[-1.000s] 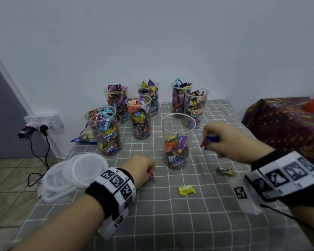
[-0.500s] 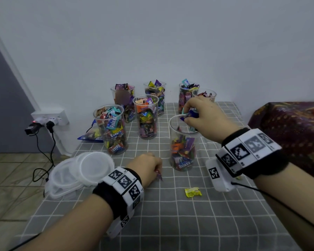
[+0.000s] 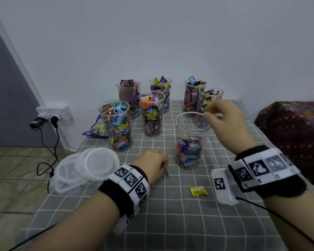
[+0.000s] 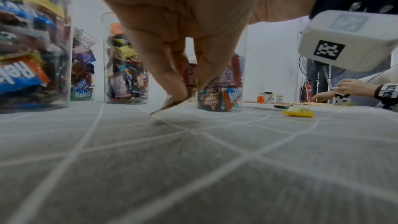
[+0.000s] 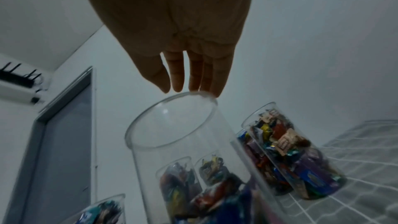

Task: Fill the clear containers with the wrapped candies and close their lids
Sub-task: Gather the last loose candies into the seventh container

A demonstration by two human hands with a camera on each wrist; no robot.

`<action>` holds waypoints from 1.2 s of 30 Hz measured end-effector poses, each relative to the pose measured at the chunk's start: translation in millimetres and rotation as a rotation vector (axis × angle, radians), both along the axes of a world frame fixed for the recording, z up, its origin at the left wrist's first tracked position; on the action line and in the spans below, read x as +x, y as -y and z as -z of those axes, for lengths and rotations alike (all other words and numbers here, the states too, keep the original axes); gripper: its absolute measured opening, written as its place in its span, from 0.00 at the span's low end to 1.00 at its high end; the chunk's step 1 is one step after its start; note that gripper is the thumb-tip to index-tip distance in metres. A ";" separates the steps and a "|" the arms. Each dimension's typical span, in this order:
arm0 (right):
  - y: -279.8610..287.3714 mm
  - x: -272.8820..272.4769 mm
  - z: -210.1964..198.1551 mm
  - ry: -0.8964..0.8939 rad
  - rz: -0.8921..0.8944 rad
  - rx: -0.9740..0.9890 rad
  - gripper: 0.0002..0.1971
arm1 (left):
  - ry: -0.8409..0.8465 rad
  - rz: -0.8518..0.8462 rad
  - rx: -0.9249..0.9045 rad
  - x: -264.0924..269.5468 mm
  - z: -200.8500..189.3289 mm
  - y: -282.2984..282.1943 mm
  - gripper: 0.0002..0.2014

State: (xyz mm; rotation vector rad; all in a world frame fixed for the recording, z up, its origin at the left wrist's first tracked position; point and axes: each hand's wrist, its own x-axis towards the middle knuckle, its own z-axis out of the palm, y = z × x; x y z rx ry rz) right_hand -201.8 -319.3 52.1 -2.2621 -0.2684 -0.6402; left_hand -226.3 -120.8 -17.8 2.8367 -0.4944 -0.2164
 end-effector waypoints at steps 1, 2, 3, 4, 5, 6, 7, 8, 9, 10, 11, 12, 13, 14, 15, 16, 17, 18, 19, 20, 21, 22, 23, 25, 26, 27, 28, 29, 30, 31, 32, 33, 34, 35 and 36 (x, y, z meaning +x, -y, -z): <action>7.3 -1.6 1.3 -0.025 0.049 0.017 0.03 | 0.003 -0.001 -0.002 -0.1 0.3 0.1 0.09; 15.8 -2.7 2.9 -0.080 0.097 -0.003 0.04 | 0.008 -0.003 -0.004 -0.3 0.5 0.1 0.09; 24.7 -3.9 4.9 -0.164 0.131 -0.060 0.04 | 0.010 -0.005 -0.004 -0.5 0.8 0.0 0.09; 33.7 -5.1 7.6 -0.268 0.144 -0.147 0.05 | 0.010 -0.006 -0.005 -0.7 0.8 0.0 0.09; 42.7 -6.0 11.5 -0.384 0.137 -0.249 0.06 | 0.009 -0.005 -0.006 -0.8 0.9 -0.1 0.09; 51.0 -6.6 16.2 -0.507 0.120 -0.355 0.06 | 0.008 -0.004 -0.009 -0.6 0.8 0.0 0.09; 57.5 -7.8 21.7 -0.622 0.107 -0.461 0.06 | 0.005 -0.003 -0.012 -0.4 0.7 0.2 0.08; 62.7 -8.3 27.9 -0.720 0.100 -0.561 0.07 | 0.001 -0.004 -0.013 -0.2 0.5 0.4 0.09; 66.4 -8.9 34.0 -0.794 0.095 -0.637 0.07 | -0.004 -0.006 -0.012 0.0 0.2 0.5 0.09; 68.3 -9.7 39.2 -0.856 0.093 -0.679 0.07 | -0.008 -0.009 -0.011 0.1 -0.1 0.8 0.09; 68.4 -11.2 43.8 -0.907 0.087 -0.703 0.08 | -0.011 -0.010 -0.008 0.0 -0.3 1.0 0.09; 67.2 -13.1 46.7 -0.943 0.075 -0.729 0.09 | -0.014 -0.010 -0.006 -0.2 -0.5 1.2 0.09; 65.8 -14.1 49.9 -0.962 0.062 -0.759 0.10 | -0.016 -0.010 -0.005 -0.3 -0.5 1.3 0.09; 63.4 -15.3 52.1 -0.966 0.049 -0.785 0.11 | -0.019 -0.010 -0.005 -0.5 -0.4 1.4 0.09; 60.2 -16.8 53.6 -0.958 0.037 -0.800 0.12 | -0.021 -0.011 -0.006 -0.6 -0.3 1.3 0.09; 55.6 -18.6 54.1 -0.945 0.022 -0.809 0.12 | -0.022 -0.012 -0.006 -0.6 -0.3 1.3 0.09; 50.3 -20.9 54.5 -0.927 0.001 -0.812 0.13 | -0.021 -0.013 -0.006 -0.7 -0.4 1.3 0.09; 43.8 -23.9 54.5 -0.914 -0.023 -0.812 0.14 | -0.021 -0.015 -0.005 -0.8 -0.6 1.3 0.09; 36.7 -26.9 55.3 -0.905 -0.051 -0.809 0.17 | -0.023 -0.018 -0.006 -0.9 -0.7 1.5 0.09; 29.2 -30.2 56.5 -0.894 -0.082 -0.809 0.21 | -0.025 -0.020 -0.006 -1.1 -0.8 1.7 0.09; 22.0 -32.9 58.6 -0.876 -0.109 -0.813 0.24 | -0.025 -0.022 -0.006 -1.4 -0.9 1.8 0.09; 14.7 -35.4 60.3 -0.856 -0.134 -0.826 0.28 | -0.023 -0.024 -0.008 -1.8 -1.1 2.0 0.09; 8.4 -38.0 62.3 -0.837 -0.156 -0.840 0.30 | -0.018 -0.028 -0.012 -2.3 -1.2 2.0 0.08; -0.4 -42.4 65.1 -0.789 -0.198 -0.878 0.31 | -0.009 -0.035 -0.023 -3.3 -1.4 1.7 0.08; -3.1 -44.0 65.8 -0.755 -0.219 -0.905 0.30 | -0.007 -0.037 -0.027 -3.8 -1.3 1.4 0.08; -4.8 -44.9 66.7 -0.720 -0.239 -0.933 0.28 | -0.006 -0.037 -0.028 -4.1 -1.3 1.2 0.08; -5.6 -45.6 67.5 -0.690 -0.260 -0.956 0.25 | -0.005 -0.036 -0.029 -4.4 -1.3 1.0 0.08; -5.8 -45.9 68.4 -0.668 -0.279 -0.970 0.22 | -0.003 -0.035 -0.029 -4.5 -1.5 0.9 0.08; -5.5 -46.2 68.6 -0.651 -0.297 -0.977 0.19 | 0.000 -0.034 -0.031 -4.5 -1.6 0.8 0.08; -4.5 -46.5 69.1 -0.638 -0.313 -0.981 0.17 | 0.004 -0.033 -0.035 -4.4 -1.7 0.8 0.08; -3.3 -46.9 69.2 -0.629 -0.330 -0.987 0.15 | 0.005 -0.032 -0.043 -4.2 -1.7 0.9 0.08; -1.7 -47.5 69.1 -0.622 -0.347 -0.993 0.14 | 0.005 -0.029 -0.051 -4.2 -1.8 0.8 0.08; -0.1 -48.0 69.0 -0.620 -0.363 -0.997 0.13 | 0.005 -0.025 -0.059 -4.4 -2.0 0.8 0.08; 1.3 -48.3 69.0 -0.619 -0.378 -0.995 0.12 | 0.007 -0.023 -0.069 -4.8 -2.7 0.5 0.08; 2.5 -48.6 68.4 -0.625 -0.391 -0.989 0.11 | 0.014 -0.023 -0.081 -5.3 -3.7 -0.1 0.08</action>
